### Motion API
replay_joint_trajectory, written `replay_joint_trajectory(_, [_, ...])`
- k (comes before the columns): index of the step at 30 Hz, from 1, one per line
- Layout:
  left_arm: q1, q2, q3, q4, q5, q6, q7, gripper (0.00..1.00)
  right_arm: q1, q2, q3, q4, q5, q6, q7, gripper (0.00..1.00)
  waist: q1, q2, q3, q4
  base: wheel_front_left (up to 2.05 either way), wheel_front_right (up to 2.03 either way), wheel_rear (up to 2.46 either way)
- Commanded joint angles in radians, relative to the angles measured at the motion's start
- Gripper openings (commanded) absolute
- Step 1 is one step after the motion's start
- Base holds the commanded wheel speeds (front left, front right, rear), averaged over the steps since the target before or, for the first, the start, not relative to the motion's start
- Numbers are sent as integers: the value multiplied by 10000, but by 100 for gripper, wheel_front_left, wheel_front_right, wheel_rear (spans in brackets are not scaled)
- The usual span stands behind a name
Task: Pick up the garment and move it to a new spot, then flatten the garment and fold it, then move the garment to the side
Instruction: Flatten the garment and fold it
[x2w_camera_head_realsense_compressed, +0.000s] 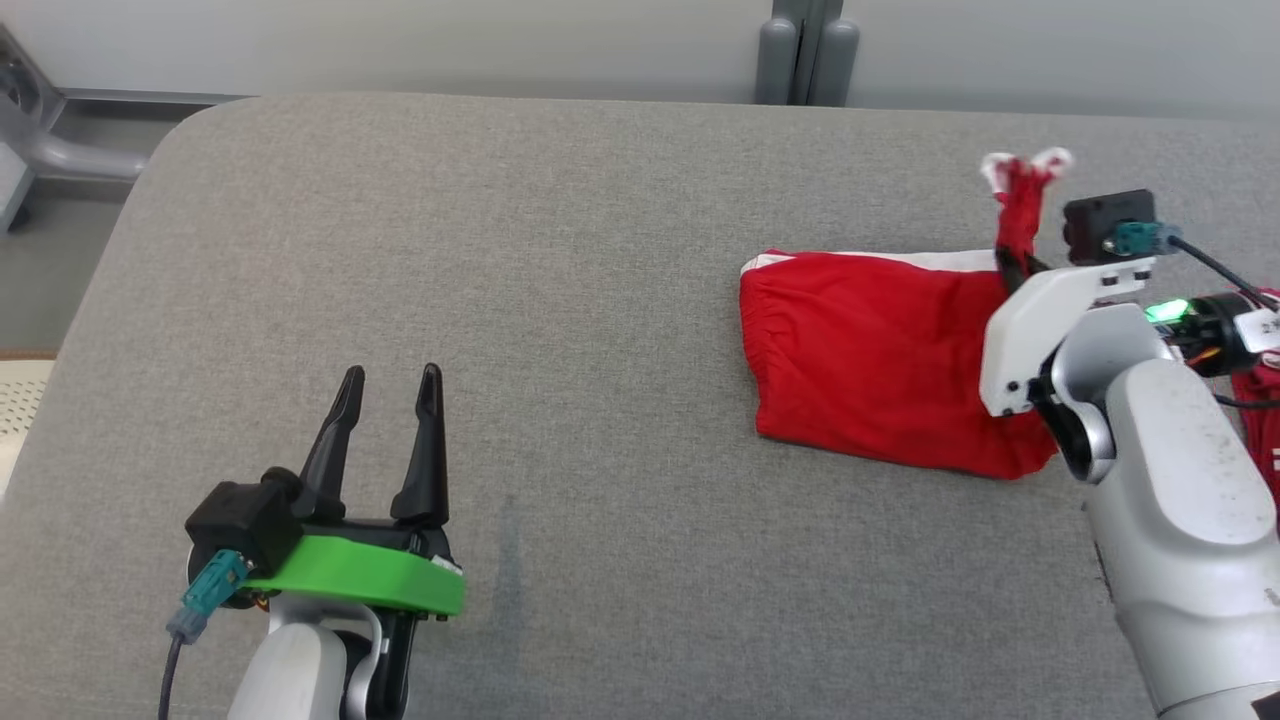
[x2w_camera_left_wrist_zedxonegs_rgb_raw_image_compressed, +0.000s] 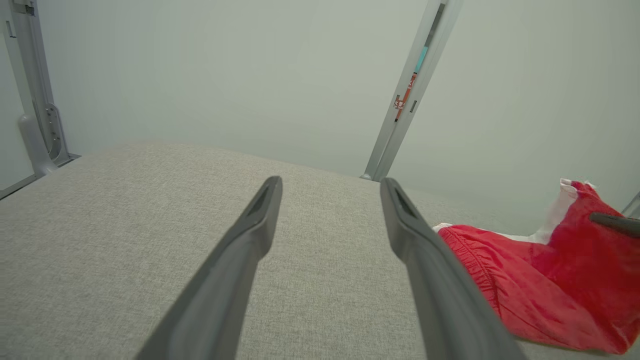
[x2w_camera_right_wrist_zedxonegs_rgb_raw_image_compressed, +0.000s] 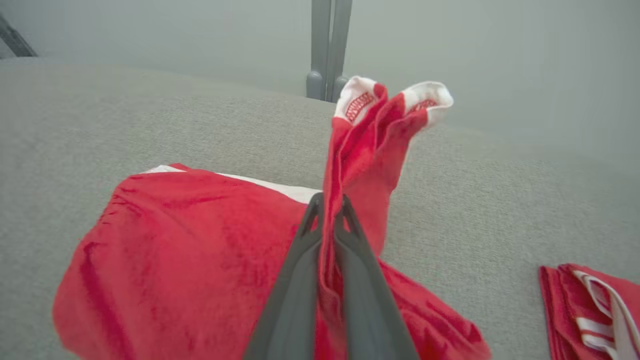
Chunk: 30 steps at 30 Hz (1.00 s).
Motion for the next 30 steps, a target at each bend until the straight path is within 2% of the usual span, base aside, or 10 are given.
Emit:
replay_joint_trajectory(1, [105,47,-37,8,-68,-47,-26,100,150,27,177,-159,0,-16,192,0,0,0,15,135,0,0,0])
replay_joint_trajectory(10, [-271,-23,-275,17,-195,-47,-26,100,-308,981,1121,244,-241,-16,856,0,0,0,353,782,0,0,0])
replay_joint_trajectory(17, [-434,-83,-356,60,-284,-47,-28,100,-408,1211,1765,902,-162,-14,961,0,0,0,510,1120,0,0,0])
replay_joint_trajectory(18, [-425,-93,-355,61,-285,-47,-27,100,-386,1219,1760,973,-68,-14,995,21,0,0,504,1136,0,0,0])
replay_joint_trajectory(19, [-416,-100,-346,73,-276,-47,-27,100,-374,1233,1803,991,8,-14,973,71,0,0,500,1141,0,0,0])
replay_joint_trajectory(20, [-404,-104,-324,79,-265,-47,-27,100,-373,1250,1837,958,159,-16,863,100,0,0,492,1133,0,0,0])
replay_joint_trajectory(22, [-373,-108,-256,81,-232,-47,-27,100,-342,1289,2223,722,956,-14,631,100,0,0,465,1088,0,0,0])
replay_joint_trajectory(26, [-306,-117,-138,77,-222,-47,-28,100,-7,1286,3194,-576,4048,-10,-9,100,0,0,345,930,0,0,0])
replay_joint_trajectory(28, [-231,-123,-61,42,-194,-47,-27,100,147,1087,3386,-1111,4565,-11,-239,100,0,0,273,765,0,0,0])
replay_joint_trajectory(30, [-148,-111,12,8,-147,-47,-27,100,319,687,3367,-1486,4587,-13,-515,100,0,0,201,578,0,0,0])
